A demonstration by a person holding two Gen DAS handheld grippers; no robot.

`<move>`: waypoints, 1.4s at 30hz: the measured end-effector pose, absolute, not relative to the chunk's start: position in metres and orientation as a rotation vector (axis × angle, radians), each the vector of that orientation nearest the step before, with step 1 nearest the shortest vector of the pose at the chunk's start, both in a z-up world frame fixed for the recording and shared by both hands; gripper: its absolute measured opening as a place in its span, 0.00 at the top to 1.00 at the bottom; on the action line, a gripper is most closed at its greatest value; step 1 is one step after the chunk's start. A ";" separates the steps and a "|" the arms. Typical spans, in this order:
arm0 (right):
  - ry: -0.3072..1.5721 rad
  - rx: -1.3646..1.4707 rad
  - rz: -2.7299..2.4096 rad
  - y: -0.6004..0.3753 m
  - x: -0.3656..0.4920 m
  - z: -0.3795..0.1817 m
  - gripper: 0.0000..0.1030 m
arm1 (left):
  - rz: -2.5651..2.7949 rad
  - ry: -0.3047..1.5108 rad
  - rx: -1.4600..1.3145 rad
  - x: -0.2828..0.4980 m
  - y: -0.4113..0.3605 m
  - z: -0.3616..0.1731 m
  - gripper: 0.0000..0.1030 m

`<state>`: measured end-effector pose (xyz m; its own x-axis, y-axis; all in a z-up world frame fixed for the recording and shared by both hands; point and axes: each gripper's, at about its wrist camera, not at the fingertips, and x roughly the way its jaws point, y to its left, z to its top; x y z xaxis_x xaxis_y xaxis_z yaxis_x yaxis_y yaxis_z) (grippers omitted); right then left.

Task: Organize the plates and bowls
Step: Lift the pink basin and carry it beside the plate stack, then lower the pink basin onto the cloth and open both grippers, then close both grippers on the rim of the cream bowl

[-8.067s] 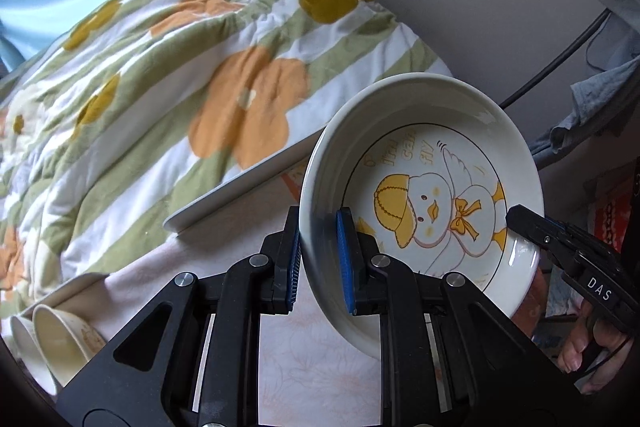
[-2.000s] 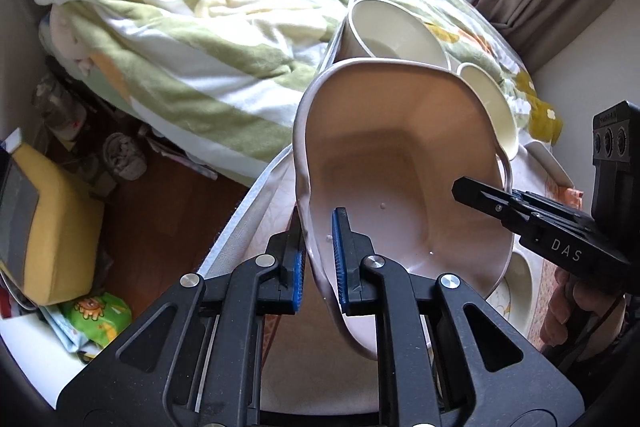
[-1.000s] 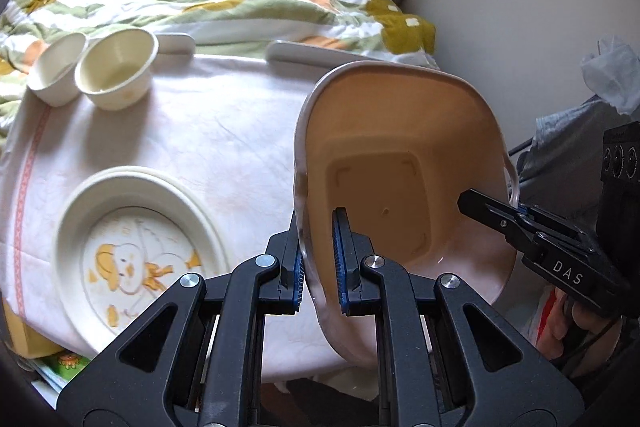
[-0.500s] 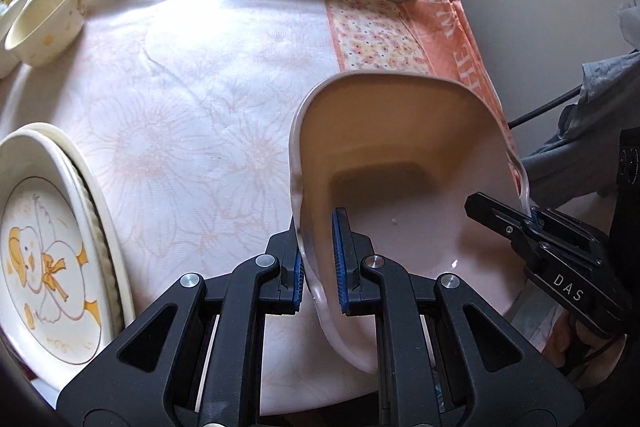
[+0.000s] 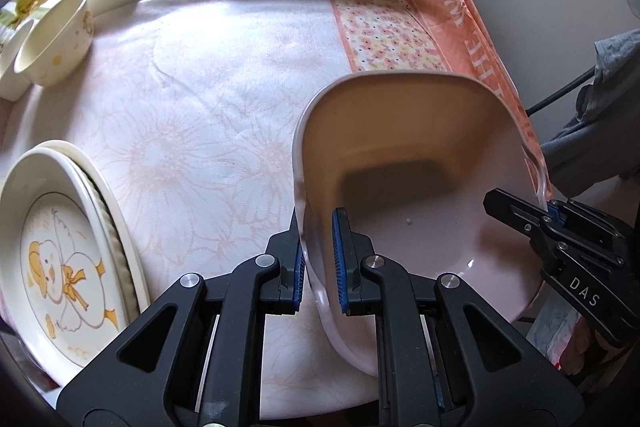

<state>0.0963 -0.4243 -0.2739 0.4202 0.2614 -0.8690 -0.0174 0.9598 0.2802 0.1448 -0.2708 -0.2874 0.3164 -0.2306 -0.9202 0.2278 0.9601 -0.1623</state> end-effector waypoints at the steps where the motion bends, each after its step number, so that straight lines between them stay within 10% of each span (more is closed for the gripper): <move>1: 1.126 0.239 0.171 -0.424 0.096 -0.273 0.89 | -0.297 1.210 0.002 0.145 -0.270 -0.287 0.89; 4: 1.125 0.228 0.158 -0.423 0.095 -0.272 0.89 | -0.291 1.206 0.022 0.146 -0.270 -0.285 0.83; 8: 1.114 0.198 0.144 -0.423 0.091 -0.269 0.89 | -0.259 1.163 0.041 0.144 -0.267 -0.278 0.16; 9: 1.109 0.191 0.145 -0.423 0.089 -0.267 0.89 | -0.256 1.141 0.036 0.144 -0.265 -0.273 0.12; 11: 1.097 0.168 0.142 -0.423 0.085 -0.264 0.83 | -0.249 1.126 0.037 0.143 -0.263 -0.267 0.11; 15: 1.048 0.134 0.155 -0.423 0.073 -0.253 0.00 | -0.211 1.107 0.052 0.141 -0.257 -0.252 0.11; 42: 0.863 0.032 0.464 -0.253 0.195 -0.089 0.00 | -0.028 0.917 -0.184 0.182 -0.008 -0.087 0.08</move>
